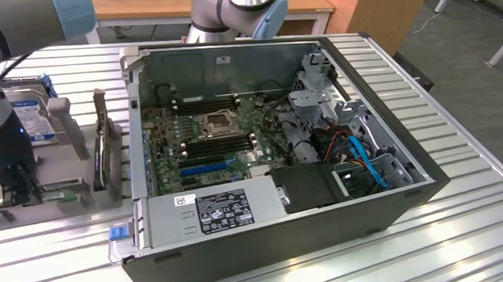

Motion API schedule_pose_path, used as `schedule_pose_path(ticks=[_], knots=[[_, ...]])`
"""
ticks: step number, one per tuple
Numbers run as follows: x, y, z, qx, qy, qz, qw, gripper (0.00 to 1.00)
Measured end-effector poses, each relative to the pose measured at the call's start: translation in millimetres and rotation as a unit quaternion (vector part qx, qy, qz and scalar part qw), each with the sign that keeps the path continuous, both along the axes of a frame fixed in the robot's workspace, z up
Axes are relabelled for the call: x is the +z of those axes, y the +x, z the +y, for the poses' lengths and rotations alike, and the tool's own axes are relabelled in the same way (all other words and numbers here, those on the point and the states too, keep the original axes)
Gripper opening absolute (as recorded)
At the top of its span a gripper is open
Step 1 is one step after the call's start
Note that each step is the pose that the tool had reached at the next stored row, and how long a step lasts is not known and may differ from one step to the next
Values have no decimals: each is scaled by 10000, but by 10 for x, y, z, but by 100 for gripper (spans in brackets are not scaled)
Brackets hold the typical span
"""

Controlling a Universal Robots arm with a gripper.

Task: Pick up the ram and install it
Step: 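Pick up the ram and move it above insertion slot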

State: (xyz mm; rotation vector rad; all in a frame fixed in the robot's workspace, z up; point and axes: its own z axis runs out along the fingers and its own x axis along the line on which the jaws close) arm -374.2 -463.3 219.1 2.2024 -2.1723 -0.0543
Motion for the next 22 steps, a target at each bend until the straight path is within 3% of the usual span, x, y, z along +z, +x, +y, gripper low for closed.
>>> schedule_pose_path(ticks=[6,14,22], knots=[[273,0,0,27,0,0,10000,14],[637,1,0,382,0,7,9993,14],[1001,1,16,469,0,7,9989,14]])
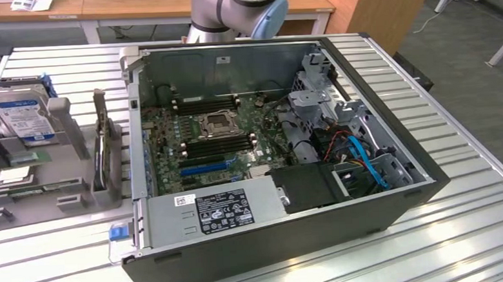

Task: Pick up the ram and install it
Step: 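Pick up the ram and move it above insertion slot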

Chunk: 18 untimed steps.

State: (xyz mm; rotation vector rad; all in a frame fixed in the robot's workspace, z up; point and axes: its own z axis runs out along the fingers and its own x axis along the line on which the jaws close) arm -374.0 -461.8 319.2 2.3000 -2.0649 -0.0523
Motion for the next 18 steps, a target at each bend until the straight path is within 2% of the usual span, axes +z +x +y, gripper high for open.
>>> schedule_pose_path(ticks=[7,8,12,15,18], knots=[[319,-1,31,32,-2,0,10000,14],[364,0,52,36,-6,0,10000,14],[544,0,198,44,-44,2,10000,14],[558,0,210,47,-48,0,10000,14],[558,111,211,50,-47,0,10000,14]])
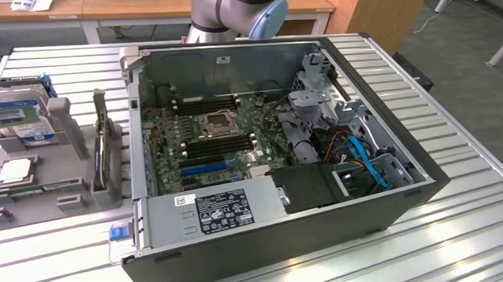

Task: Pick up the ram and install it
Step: 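Pick up the ram and move it above insertion slot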

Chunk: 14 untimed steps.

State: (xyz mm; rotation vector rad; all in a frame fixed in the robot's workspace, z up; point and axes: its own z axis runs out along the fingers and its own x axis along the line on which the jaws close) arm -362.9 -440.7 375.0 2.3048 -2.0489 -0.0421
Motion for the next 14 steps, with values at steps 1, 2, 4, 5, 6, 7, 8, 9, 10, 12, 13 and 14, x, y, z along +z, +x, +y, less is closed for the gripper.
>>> schedule_pose_path(ticks=[1,2,4,5,6,7,8,9,10,12,13,14], knots=[[-1,45,0,1,1,0,10000,14],[0,89,0,2,1,1,10000,14],[0,179,0,6,3,0,10000,14],[0,227,0,8,7,0,10000,14],[1,273,0,10,10,1,10000,14],[0,317,0,12,18,1,10000,14],[0,361,0,15,29,1,10000,14],[0,403,1,18,40,0,10000,14],[0,445,0,22,49,0,10000,14],[1,527,0,31,65,1,10000,14],[0,566,0,35,74,1,10000,14],[0,605,0,39,83,0,10000,14]])
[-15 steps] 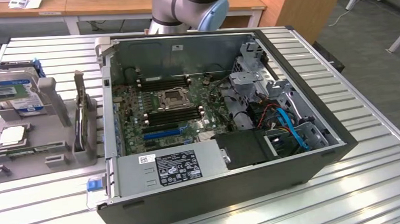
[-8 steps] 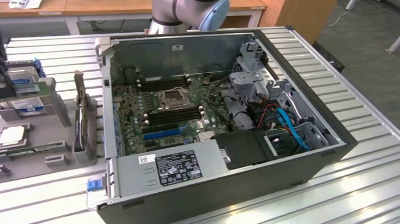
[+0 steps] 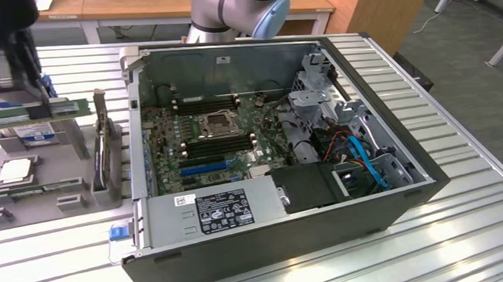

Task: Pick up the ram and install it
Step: 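Pick up the ram and move it above insertion slot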

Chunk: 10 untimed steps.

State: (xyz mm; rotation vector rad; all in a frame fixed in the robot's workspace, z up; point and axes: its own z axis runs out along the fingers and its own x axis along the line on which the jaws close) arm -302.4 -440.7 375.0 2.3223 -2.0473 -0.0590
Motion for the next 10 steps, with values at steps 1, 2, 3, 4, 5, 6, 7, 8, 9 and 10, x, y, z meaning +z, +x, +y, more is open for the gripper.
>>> schedule_pose_path(ticks=[1,2,3,4,5,6,7,8,9,10], knots=[[0,40,0,5,9,0,10000,14],[0,80,0,9,18,0,10000,14],[0,121,-1,14,26,0,10000,14],[1,164,0,18,36,1,10000,14],[0,204,0,22,45,0,10000,14],[0,245,0,25,54,0,10000,14],[0,287,0,29,63,0,10000,14],[0,329,0,33,73,0,10000,14],[0,371,0,37,84,0,10000,14],[1,416,0,40,97,0,9999,14]])
